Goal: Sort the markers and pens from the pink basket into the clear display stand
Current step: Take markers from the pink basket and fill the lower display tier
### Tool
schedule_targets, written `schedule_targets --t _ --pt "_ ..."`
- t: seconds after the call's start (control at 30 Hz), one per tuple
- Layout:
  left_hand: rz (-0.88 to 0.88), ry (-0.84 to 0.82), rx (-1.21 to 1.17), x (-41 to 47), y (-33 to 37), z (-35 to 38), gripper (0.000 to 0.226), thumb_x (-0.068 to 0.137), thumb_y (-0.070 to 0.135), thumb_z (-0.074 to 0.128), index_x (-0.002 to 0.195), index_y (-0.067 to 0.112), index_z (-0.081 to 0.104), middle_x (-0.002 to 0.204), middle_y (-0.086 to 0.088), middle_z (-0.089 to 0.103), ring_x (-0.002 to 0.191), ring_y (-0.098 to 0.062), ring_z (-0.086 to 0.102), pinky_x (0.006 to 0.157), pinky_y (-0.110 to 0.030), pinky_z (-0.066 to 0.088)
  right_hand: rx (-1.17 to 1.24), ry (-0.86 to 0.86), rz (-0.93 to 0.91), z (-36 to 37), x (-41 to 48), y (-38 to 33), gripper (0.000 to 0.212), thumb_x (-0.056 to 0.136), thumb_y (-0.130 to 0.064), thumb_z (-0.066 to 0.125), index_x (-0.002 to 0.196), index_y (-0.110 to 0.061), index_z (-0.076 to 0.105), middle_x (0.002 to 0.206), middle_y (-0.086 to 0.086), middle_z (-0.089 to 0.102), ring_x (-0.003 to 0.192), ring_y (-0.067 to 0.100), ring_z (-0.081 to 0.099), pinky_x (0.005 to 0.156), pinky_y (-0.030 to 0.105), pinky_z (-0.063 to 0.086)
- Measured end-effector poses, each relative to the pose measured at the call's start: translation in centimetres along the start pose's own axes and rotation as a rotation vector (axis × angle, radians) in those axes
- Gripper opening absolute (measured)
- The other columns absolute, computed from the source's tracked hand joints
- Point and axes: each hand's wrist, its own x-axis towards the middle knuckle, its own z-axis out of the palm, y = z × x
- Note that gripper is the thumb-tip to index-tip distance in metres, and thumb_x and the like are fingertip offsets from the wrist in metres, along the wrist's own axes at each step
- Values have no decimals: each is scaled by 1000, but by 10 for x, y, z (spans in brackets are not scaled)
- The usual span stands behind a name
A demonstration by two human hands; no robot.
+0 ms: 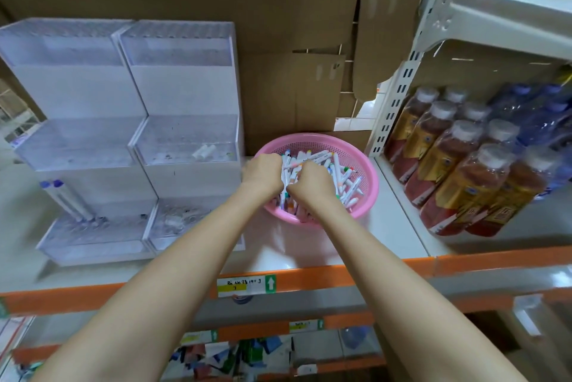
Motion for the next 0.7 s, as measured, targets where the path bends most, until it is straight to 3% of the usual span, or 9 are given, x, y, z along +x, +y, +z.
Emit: schedule_targets --t 0.2,0.33,0.4,0.47,0.53,0.6,0.7 --pt "-48 -12 -161 -5 4 -10 12 83 18 53 90 8 56 101 -16 64 97 -37 58 66 -29 37 -122 15 29 3 8 -8 22 86 -3 54 107 -2 58 110 20 64 103 36 61 70 31 42" --pt "-56 -1 -299 -9 4 -13 11 86 20 50 91 12 56 99 -12 64 93 -33 57 66 -29 36 -129 34 -18 -2 9 -7 46 92 -18 51 135 -1 44 131 25 53 114 39 55 85 36 45" --pt "-44 8 -407 -9 1 -13 19 84 18 52 102 11 57 103 -13 65 99 -34 58 68 -30 40 -71 -12 -20 -5 6 -9 34 90 -20 55 120 -3 54 111 22 62 103 35 59 75 31 41" --pt "-40 18 -522 -9 -2 -13 38 81 13 55 119 13 51 106 -13 64 101 -34 58 72 -32 44 17 -71 32 -11 4 -9 11 85 -19 61 84 -8 56 78 12 60 76 27 60 60 27 37" --pt "-7 40 -622 -11 -5 -14 54 79 6 55 131 18 43 96 -8 60 90 -29 59 68 -28 42 90 -132 82 -16 3 -10 23 80 -15 62 64 -10 45 60 7 49 58 24 54 53 28 43" --pt "28 80 -686 -13 -6 -15 65 77 2 55 136 24 39 88 -2 57 76 -21 55 66 -26 43 153 -154 99 -22 3 -11 19 78 -13 59 65 -8 46 54 9 50 56 29 58 65 38 55" --pt "51 161 -722 -13 -10 -16 69 74 3 60 135 29 42 86 -3 65 69 -18 59 72 -32 53 224 -159 94 -33 2 -13 8 78 -11 55 74 -6 50 55 8 49 51 26 55 69 42 57"
